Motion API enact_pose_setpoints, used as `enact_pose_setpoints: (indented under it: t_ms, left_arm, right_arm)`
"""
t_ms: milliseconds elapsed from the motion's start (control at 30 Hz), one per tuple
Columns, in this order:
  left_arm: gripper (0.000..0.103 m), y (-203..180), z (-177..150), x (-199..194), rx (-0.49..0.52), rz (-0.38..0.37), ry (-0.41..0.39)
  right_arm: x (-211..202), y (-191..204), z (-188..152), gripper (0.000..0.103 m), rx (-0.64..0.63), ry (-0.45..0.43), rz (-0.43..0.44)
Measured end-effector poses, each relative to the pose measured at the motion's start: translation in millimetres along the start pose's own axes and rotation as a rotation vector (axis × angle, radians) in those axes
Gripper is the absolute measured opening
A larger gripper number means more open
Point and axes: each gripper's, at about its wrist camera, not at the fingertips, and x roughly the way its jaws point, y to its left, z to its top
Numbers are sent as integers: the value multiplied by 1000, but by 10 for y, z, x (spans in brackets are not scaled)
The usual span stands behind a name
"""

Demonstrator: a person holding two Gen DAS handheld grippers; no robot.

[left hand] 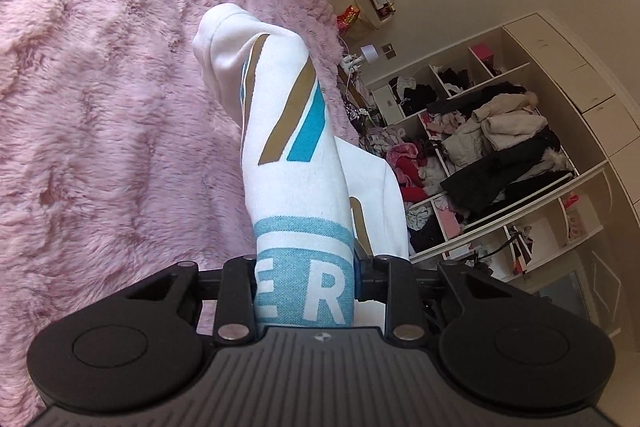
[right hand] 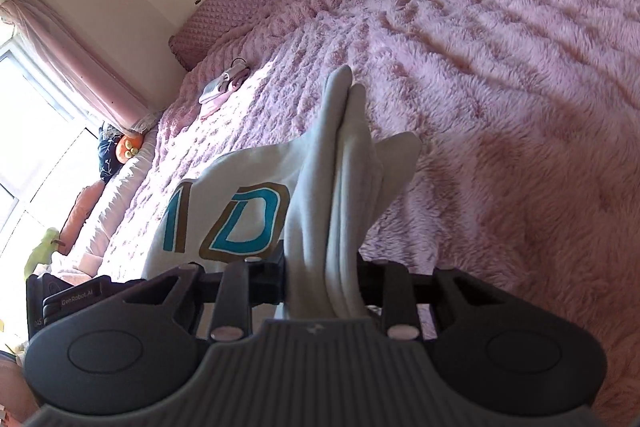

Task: Fold small clothes
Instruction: 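Lift the folded sweatshirt with both grippers and carry it upright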

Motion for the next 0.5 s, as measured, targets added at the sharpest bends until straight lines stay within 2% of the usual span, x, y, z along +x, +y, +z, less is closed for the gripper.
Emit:
enact_pose_setpoints:
  t_ms: [133,267,500]
  left_arm:
    - [32,-226,58,-547,9,-13,-64]
    - [32,-375,88,-994,46,19,-110]
    - [32,-81,-53,-1491,-5,58,-152]
  right_arm:
    - [-175,516,-23,23,-46,-21,70]
    - [-195,975,-120,23,-86,-21,123]
    - [28,1420,-477,23,-109,66,173]
